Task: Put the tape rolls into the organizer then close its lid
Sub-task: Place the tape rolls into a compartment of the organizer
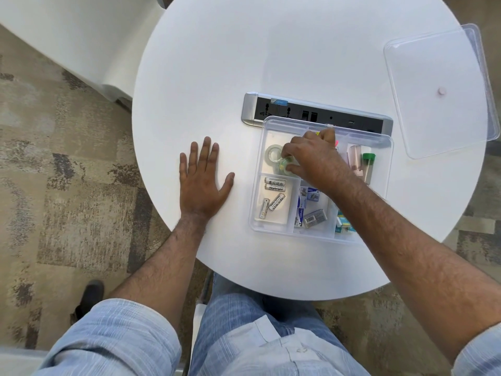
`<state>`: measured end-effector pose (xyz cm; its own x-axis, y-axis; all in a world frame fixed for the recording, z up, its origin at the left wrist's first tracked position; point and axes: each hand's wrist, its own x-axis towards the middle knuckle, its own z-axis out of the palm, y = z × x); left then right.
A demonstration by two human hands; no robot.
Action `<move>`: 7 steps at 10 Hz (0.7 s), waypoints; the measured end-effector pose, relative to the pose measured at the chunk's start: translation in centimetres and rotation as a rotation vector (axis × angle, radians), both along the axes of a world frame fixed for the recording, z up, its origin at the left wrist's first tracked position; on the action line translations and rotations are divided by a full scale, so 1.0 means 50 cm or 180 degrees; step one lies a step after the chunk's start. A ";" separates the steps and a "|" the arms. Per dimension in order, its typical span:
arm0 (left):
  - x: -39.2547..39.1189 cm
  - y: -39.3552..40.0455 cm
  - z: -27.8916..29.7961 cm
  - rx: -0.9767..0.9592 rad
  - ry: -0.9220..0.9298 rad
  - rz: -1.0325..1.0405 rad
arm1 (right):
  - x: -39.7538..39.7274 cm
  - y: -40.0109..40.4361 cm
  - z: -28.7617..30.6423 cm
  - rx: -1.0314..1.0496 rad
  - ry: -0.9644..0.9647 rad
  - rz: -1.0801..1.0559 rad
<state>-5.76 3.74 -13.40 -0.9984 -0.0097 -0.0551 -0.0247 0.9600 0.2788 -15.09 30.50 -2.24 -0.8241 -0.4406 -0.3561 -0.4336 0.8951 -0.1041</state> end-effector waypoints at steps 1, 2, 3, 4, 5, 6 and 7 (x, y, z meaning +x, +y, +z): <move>-0.001 -0.001 0.001 0.0006 0.0003 -0.0004 | 0.001 -0.004 -0.004 -0.0018 0.0048 -0.0015; 0.000 0.000 0.002 -0.0011 0.0000 -0.0010 | 0.000 -0.011 -0.010 -0.0143 0.0049 -0.0082; -0.001 -0.001 0.002 -0.0010 -0.0002 -0.0006 | -0.007 -0.017 -0.013 -0.0246 0.0130 -0.0225; 0.000 -0.001 0.001 -0.0004 0.0012 -0.0013 | -0.026 -0.021 -0.011 -0.0336 0.0356 -0.0466; 0.000 -0.001 0.001 -0.0009 0.0020 -0.0015 | -0.032 -0.022 -0.013 -0.0422 0.0306 -0.0483; 0.000 -0.001 0.001 -0.0012 0.0018 -0.0015 | -0.025 -0.032 -0.018 -0.0468 0.0057 -0.0395; 0.000 0.000 -0.001 -0.0007 0.0018 -0.0021 | -0.016 -0.047 -0.029 -0.0404 -0.0180 -0.0224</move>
<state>-5.78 3.72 -13.43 -0.9988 -0.0033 -0.0495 -0.0169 0.9608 0.2767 -15.90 28.16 -3.69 -0.8346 -0.4270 -0.3480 -0.3606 0.9011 -0.2409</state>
